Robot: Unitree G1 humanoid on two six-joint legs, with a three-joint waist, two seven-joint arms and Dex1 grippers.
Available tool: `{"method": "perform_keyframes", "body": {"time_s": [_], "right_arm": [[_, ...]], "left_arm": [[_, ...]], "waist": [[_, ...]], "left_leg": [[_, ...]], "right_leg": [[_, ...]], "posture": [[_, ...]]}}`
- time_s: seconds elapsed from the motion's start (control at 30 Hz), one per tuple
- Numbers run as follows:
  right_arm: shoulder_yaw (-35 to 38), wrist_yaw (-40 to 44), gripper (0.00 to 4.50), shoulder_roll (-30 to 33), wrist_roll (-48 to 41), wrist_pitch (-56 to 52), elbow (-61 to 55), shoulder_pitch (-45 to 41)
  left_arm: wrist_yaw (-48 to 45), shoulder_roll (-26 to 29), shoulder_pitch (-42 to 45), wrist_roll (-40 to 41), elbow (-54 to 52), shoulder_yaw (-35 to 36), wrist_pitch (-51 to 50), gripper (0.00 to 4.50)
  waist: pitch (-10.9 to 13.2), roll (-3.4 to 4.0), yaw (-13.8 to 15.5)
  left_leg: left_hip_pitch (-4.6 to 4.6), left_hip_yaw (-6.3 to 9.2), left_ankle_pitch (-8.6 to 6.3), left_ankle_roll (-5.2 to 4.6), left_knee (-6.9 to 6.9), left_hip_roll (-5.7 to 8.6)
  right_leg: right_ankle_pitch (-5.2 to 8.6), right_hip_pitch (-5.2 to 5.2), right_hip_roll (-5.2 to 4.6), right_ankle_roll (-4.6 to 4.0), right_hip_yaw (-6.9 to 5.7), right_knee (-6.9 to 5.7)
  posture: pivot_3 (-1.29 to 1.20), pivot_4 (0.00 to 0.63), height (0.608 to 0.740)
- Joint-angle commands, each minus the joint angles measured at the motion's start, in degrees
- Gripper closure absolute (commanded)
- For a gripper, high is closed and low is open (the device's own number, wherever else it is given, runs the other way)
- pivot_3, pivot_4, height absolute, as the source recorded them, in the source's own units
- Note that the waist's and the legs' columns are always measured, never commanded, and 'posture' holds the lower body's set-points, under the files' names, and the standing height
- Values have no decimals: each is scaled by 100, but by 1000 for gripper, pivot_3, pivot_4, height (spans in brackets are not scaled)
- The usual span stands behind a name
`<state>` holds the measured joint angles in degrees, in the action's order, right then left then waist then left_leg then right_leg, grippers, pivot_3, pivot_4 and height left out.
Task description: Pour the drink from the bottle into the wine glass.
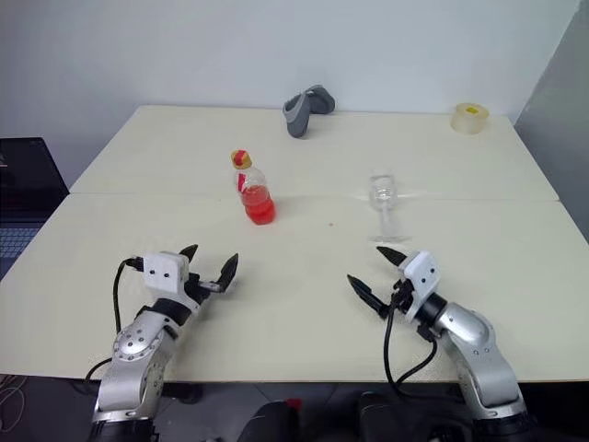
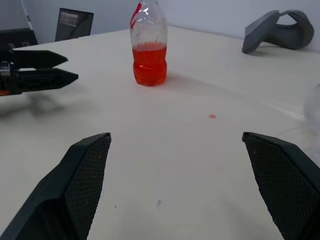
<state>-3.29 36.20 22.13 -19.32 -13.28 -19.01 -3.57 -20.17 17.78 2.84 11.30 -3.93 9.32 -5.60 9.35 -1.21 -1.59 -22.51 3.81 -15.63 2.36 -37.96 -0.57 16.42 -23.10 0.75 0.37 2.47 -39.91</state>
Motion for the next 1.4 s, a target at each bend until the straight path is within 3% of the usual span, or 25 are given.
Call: {"method": "perform_keyframes", "body": {"time_s": [0.03, 0.23, 0.67, 0.83, 1.0, 1.33, 1.4], "right_arm": [[22, 15, 0, 39, -197, -271, -335, -318], [168, -364, 0, -245, -467, -830, -399, -1102], [111, -597, 0, -440, -702, -1189, -667, -1225], [-7, -592, 0, -417, -740, -1289, -841, -1163], [-417, -131, 0, 86, -418, -1198, -938, -1151], [-477, 80, 0, 281, -430, -1191, -982, -1161], [-476, 65, 0, 265, -431, -1188, -991, -1142]], "left_arm": [[-35, -2, 372, -16, 115, -96, 14, 15], [-40, 13, 1490, -162, 1246, -239, 6, 15], [-153, -130, 3841, -447, 4506, -365, 902, 15], [-220, -172, 4399, -539, 5485, -395, 1332, 15], [-176, -197, 4870, -572, 6296, -327, 1602, 15], [-266, -252, 5285, -580, 7014, -242, 1839, 15], [-291, -261, 5300, -578, 7043, -238, 1874, 406]], "waist": [[0, 0, 1], [-1, -1, 4], [0, -2, 3], [0, -2, -11], [1, -3, -9], [2, -5, -8], [2, -5, -8]], "left_leg": [[0, 2, 0, 0, 0, 0], [-3, 2, 0, 0, -4, 2], [-23, 11, 1, 0, -10, 8], [-22, 13, 1, 0, -8, 7], [-26, 13, 1, 0, -10, 11], [-26, 14, 1, 0, -11, 12], [-26, 17, 1, 0, -11, 11]], "right_leg": [[0, 0, 0, 0, -2, 0], [0, -1, 1, 0, -5, -1], [-1, -8, -1, 1, -16, 4], [-1, -11, 0, 1, -18, 1], [-1, -11, 1, 1, -25, 2], [-1, -11, 1, 1, -29, 1], [-1, -11, 1, 2, -29, 1]], "posture": [[0, 150, 740], [0, 150, 740], [0, 150, 740], [0, 150, 740], [0, 150, 740], [0, 150, 740], [0, 150, 740]]}}
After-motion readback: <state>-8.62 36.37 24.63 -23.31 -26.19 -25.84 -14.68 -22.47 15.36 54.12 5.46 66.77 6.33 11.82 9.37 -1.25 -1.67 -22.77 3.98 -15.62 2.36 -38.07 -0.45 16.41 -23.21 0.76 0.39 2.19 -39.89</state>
